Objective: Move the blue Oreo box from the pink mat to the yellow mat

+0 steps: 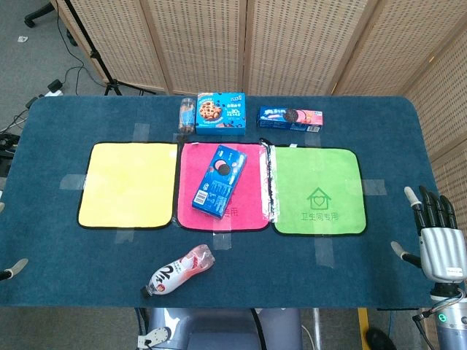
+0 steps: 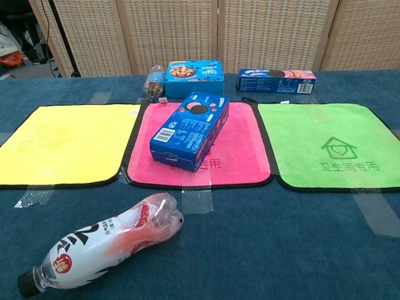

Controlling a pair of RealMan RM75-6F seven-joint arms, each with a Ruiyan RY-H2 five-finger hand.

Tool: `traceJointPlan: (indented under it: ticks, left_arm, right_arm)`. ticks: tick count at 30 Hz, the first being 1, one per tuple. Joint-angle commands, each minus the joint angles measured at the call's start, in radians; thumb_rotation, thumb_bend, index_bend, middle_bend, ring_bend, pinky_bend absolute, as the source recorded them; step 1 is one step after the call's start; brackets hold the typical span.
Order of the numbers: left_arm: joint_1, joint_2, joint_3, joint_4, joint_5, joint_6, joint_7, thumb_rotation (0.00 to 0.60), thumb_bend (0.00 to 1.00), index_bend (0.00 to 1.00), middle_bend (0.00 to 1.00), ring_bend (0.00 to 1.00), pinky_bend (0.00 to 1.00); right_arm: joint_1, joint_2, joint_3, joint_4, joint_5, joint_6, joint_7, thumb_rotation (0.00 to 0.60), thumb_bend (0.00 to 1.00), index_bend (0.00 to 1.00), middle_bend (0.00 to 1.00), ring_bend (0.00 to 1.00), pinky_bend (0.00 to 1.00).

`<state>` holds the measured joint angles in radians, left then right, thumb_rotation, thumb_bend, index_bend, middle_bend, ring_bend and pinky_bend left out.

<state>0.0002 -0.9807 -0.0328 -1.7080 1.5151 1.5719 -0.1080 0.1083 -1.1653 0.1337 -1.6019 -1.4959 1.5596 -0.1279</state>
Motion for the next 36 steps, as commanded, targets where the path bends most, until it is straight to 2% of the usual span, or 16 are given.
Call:
traceJointPlan:
  ticks: [1,13,14,16,18,20,21,23,25,28,31,36]
  left_arm:
    - [0.0,0.0,0.0,0.0,0.0,-0.001,0.0,0.6,0.0,0.0,0.0,0.0,0.0]
    - [-0.034,-0.019,-0.012,0.009,-0.01,-0.048,0.026,0.6,0.0,0.0,0.0,0.0,0.0]
    - [-0.047,-0.027,-0.018,0.011,-0.011,-0.061,0.031,0.6,0.03,0.0,0.0,0.0,0.0]
    - [-0.105,-0.053,-0.036,0.026,0.036,-0.103,-0.019,0.6,0.22,0.0,0.0,0.0,0.0]
    - [-0.166,-0.06,-0.041,0.042,0.09,-0.158,-0.077,0.6,0.58,0.0,0.0,0.0,0.0]
    - [-0.25,-0.077,-0.073,0.046,0.134,-0.218,-0.024,0.6,0.82,0.02,0.0,0.0,0.0]
    - [-0.277,-0.085,-0.085,0.041,0.14,-0.238,0.002,0.6,0.92,0.06,0.0,0.0,0.0]
    - [-0.338,-0.1,-0.107,0.024,0.149,-0.297,0.055,0.6,1.0,0.14,0.0,0.0,0.0]
    - [-0.401,-0.114,-0.129,-0.001,0.141,-0.371,0.105,0.6,1.0,0.21,0.01,0.0,0.0]
    - [-0.518,-0.155,-0.174,-0.054,0.068,-0.525,0.174,0.6,1.0,0.29,0.07,0.01,0.0]
    - [-0.595,-0.217,-0.214,-0.059,-0.019,-0.606,0.277,0.6,1.0,0.33,0.11,0.05,0.01]
    - [-0.72,-0.337,-0.264,-0.028,-0.22,-0.713,0.479,0.6,1.0,0.39,0.12,0.06,0.02]
  right_arm:
    - [0.0,0.001,0.0,0.0,0.0,-0.001,0.002,0.6,0.0,0.0,0.0,0.0,0.0]
    - [0.001,0.01,0.003,-0.008,0.009,-0.01,0.026,0.6,0.0,0.0,0.0,0.0,0.0]
    - [0.001,0.012,0.005,-0.008,0.013,-0.012,0.03,0.6,0.0,0.0,0.0,0.0,0.0]
    - [0.002,0.016,0.012,-0.006,0.028,-0.019,0.043,0.6,0.0,0.0,0.0,0.0,0.0]
    - [0.003,0.021,0.018,-0.005,0.04,-0.024,0.056,0.6,0.0,0.0,0.0,0.0,0.0]
    - [0.004,0.027,0.024,-0.005,0.052,-0.029,0.071,0.6,0.0,0.0,0.0,0.0,0.0]
    - [0.004,0.029,0.026,-0.004,0.056,-0.031,0.077,0.6,0.0,0.0,0.0,0.0,0.0]
    - [0.004,0.032,0.029,-0.003,0.063,-0.035,0.086,0.6,0.0,0.0,0.0,0.0,0.0]
    - [0.005,0.036,0.031,-0.002,0.069,-0.04,0.096,0.6,0.0,0.0,0.0,0.0,0.0]
    - [0.006,0.042,0.037,0.001,0.084,-0.052,0.118,0.6,0.0,0.0,0.0,0.0,0.0]
    - [0.009,0.046,0.039,0.006,0.094,-0.063,0.133,0.6,0.0,0.0,0.0,0.0,0.0]
    - [0.016,0.049,0.042,0.014,0.106,-0.083,0.151,0.6,0.0,0.0,0.0,0.0,0.0]
